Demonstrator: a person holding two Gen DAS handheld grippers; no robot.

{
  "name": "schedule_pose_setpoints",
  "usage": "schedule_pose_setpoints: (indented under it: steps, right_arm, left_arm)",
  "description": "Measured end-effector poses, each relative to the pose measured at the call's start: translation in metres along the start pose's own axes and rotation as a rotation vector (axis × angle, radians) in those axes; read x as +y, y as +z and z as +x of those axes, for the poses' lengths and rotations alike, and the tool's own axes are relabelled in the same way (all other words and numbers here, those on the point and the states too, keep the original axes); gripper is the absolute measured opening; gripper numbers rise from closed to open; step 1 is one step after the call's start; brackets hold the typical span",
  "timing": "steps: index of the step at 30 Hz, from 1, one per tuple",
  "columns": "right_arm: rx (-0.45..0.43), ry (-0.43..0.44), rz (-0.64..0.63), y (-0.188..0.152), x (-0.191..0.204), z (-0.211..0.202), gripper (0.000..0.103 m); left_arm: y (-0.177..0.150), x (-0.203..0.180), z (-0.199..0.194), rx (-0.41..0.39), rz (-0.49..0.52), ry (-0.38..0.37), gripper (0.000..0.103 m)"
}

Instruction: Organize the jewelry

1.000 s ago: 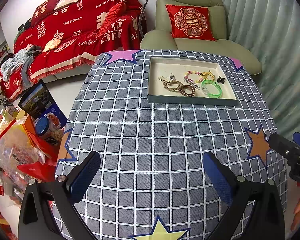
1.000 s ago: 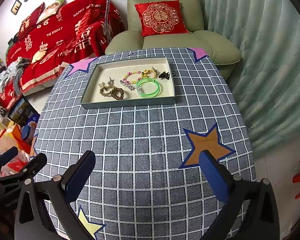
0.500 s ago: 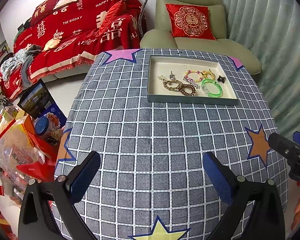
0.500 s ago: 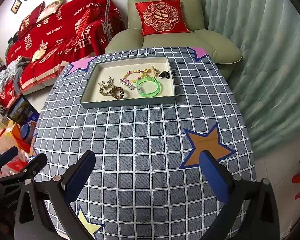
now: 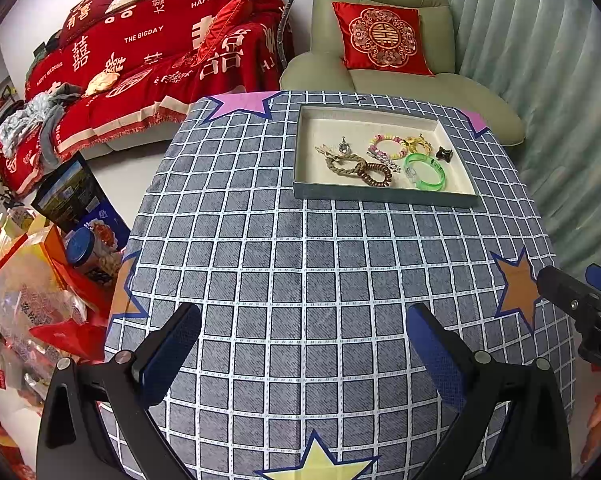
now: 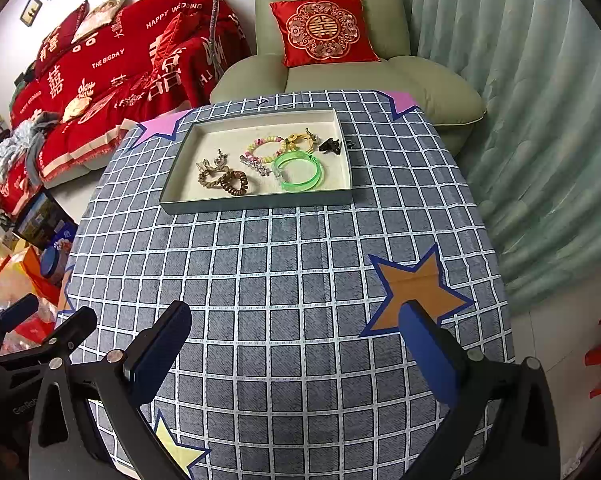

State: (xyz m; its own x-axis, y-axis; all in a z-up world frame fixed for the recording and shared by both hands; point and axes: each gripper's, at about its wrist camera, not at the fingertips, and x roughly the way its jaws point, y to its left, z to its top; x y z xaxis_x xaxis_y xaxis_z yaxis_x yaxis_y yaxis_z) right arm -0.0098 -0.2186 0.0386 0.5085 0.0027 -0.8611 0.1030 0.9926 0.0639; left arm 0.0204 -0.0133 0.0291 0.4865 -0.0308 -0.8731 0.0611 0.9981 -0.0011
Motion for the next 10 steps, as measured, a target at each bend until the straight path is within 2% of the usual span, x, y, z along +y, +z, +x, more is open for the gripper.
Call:
schedule_pose_setpoints:
  steps: [10]
  right_arm:
    - [0.001,0.000,0.001,0.0012,0.0004,-0.0001,0.103]
  left_arm:
    - [0.0015,-0.0017,-0.0009,-0.002,0.004,-0.001,0.103]
